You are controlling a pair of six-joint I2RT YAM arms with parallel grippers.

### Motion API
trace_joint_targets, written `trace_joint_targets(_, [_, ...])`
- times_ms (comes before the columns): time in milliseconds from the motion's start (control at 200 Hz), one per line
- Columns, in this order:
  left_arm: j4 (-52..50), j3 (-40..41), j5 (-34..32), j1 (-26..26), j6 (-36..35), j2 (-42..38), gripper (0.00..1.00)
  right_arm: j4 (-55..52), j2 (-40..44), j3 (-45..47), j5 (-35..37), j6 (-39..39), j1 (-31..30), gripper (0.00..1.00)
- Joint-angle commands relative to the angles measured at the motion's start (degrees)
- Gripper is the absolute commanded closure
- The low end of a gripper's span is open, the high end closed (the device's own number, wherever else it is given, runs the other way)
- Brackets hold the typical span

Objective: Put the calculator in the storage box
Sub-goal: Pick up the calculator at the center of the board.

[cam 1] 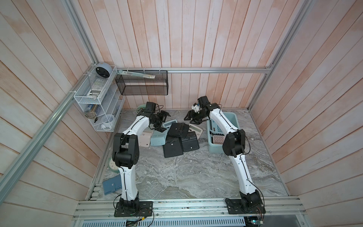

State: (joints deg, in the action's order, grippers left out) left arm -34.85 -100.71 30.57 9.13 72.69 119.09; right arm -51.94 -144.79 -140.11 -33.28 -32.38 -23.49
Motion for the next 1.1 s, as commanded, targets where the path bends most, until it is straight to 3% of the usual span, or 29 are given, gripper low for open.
trace_joint_targets(0, [-9.3, -3.1, -2.9, 0.0, -8.8, 3.6, 0.00, 2.4, 4.1, 6.5, 0.1, 0.7, -0.4, 0.33])
trace_joint_targets(165, [-8.8, -6.4, -1.9, 0.3, -10.2, 7.7, 0.01, 6.3, 6.6, 13.6, -1.2, 0.2, -0.9, 0.25])
trace_joint_targets(500, [-7.6, -8.6, 0.0, 1.0, -12.1, 11.5, 0.01, 20.7, 9.9, 24.0, -5.8, -6.9, -1.7, 0.23])
trace_joint_targets(1095, [0.3, 0.8, 2.9, 3.2, -7.1, 6.4, 0.02, 45.0, 18.9, 41.3, -8.0, -22.3, -2.8, 0.44])
